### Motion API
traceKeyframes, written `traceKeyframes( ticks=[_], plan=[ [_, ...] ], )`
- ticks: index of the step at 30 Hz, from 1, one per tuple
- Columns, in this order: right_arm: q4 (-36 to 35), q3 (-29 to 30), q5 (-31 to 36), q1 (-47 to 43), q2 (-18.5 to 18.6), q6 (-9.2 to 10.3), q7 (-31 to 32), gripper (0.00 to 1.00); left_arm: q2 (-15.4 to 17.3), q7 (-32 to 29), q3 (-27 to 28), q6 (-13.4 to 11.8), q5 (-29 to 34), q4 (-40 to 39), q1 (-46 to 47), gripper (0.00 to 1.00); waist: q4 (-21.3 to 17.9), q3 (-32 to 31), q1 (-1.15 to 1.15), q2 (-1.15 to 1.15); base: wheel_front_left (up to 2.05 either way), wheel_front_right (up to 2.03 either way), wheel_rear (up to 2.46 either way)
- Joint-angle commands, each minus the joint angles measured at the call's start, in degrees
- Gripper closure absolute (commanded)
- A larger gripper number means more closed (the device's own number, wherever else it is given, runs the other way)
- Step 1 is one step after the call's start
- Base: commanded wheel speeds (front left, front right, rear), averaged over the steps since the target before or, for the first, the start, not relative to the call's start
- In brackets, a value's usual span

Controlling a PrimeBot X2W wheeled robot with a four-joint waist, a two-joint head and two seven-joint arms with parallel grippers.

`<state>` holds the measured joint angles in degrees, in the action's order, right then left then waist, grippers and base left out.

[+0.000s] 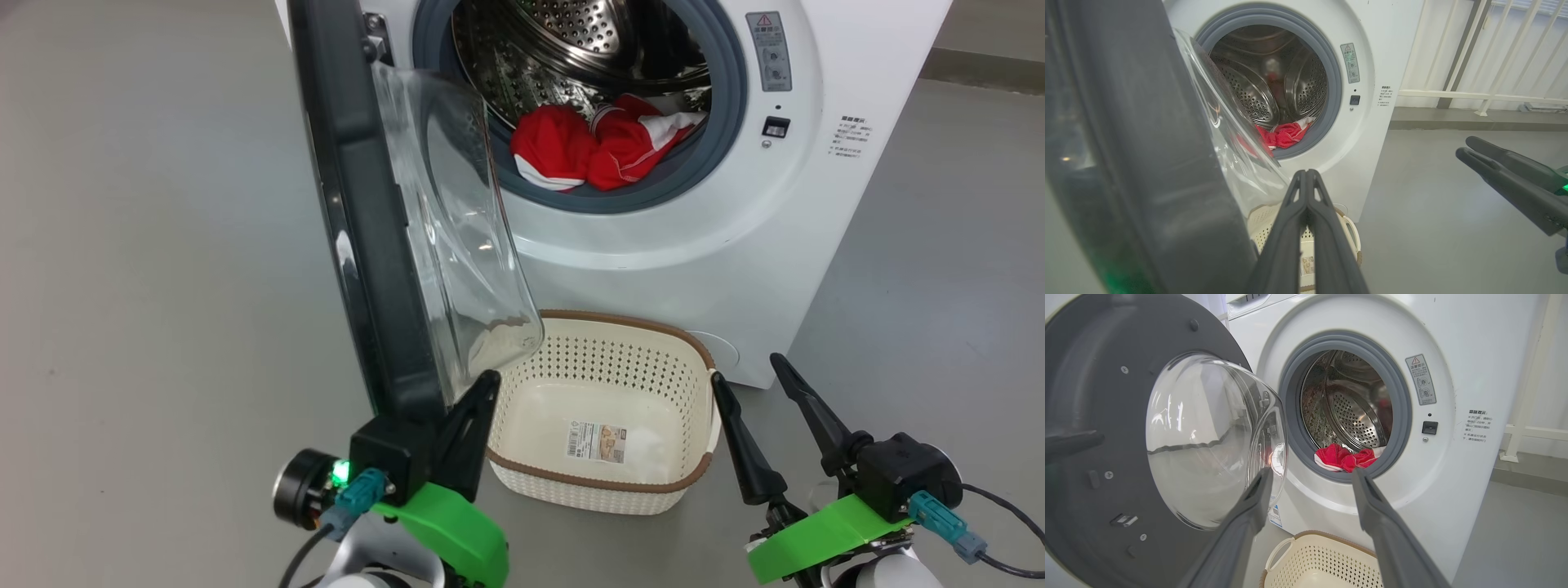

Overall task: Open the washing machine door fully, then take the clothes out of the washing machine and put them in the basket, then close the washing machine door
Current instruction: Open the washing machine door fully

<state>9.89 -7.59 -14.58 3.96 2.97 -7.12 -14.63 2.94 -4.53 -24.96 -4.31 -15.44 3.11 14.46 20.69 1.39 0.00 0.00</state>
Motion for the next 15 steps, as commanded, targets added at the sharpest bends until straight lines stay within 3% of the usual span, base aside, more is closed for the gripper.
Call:
traceKeyframes(
  ticks=[1,4,15],
  plan=[
    [-1.22,-1.22,-0.68,2.62,-0.09,-0.36,-0.37,0.00,0.35,-0.13,2.19,-0.60,0.39,-1.08,2.64,1.00,-0.10,0.01,0.00,0.00,0.00,0.00,0.00],
    [-1.12,-1.16,-0.83,2.46,-0.09,-0.36,-0.37,0.00,1.31,-0.88,3.00,-2.86,1.84,0.27,2.51,1.00,-0.14,-0.06,0.00,0.00,0.00,0.00,0.00],
    [-1.11,-1.31,-1.30,1.13,-0.09,-0.36,-0.37,0.00,3.38,-1.64,5.90,-6.74,1.48,-0.80,-1.98,1.00,2.46,-1.17,0.00,0.00,0.00,0.00,0.00]
  ],
)
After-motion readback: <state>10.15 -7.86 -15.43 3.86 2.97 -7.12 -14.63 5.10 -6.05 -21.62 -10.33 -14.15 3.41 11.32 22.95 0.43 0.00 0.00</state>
